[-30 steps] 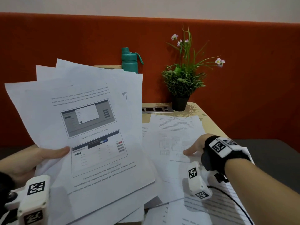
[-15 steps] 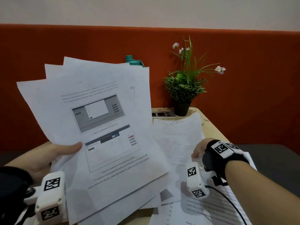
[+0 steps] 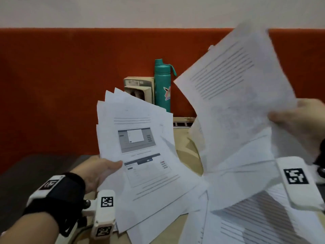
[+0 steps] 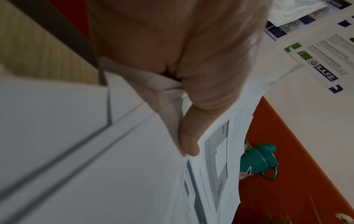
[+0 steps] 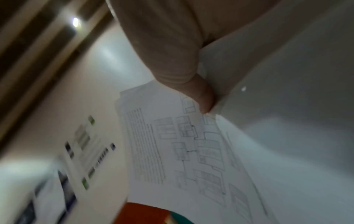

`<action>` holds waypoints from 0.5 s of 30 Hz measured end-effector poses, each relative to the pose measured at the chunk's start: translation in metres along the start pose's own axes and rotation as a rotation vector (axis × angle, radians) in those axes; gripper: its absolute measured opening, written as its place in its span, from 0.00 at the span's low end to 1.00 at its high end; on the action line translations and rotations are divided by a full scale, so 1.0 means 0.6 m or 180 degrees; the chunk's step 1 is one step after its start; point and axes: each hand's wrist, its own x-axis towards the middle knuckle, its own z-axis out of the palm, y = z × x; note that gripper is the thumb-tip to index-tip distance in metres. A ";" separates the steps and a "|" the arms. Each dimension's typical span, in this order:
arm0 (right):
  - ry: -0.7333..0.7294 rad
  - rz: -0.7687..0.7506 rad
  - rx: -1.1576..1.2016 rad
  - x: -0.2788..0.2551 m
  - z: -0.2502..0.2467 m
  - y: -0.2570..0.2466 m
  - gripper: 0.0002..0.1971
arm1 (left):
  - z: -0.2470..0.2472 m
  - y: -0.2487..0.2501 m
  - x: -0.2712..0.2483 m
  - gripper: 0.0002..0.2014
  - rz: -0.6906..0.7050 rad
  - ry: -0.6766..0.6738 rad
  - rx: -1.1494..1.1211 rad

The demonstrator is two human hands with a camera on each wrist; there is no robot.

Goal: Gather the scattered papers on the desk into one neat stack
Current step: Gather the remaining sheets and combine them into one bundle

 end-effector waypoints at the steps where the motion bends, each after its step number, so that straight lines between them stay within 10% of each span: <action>1: 0.0004 0.0023 0.0268 0.026 -0.016 0.000 0.06 | 0.003 0.001 0.000 0.15 0.0013 0.0016 0.0003; 8: -0.1414 0.0514 0.2041 -0.013 0.017 -0.066 0.19 | 0.024 -0.001 -0.004 0.17 0.0052 0.0095 0.0075; 15: -0.0983 0.0923 0.1094 -0.061 0.131 -0.003 0.18 | 0.037 -0.010 -0.007 0.14 -0.0053 -0.0134 -0.0050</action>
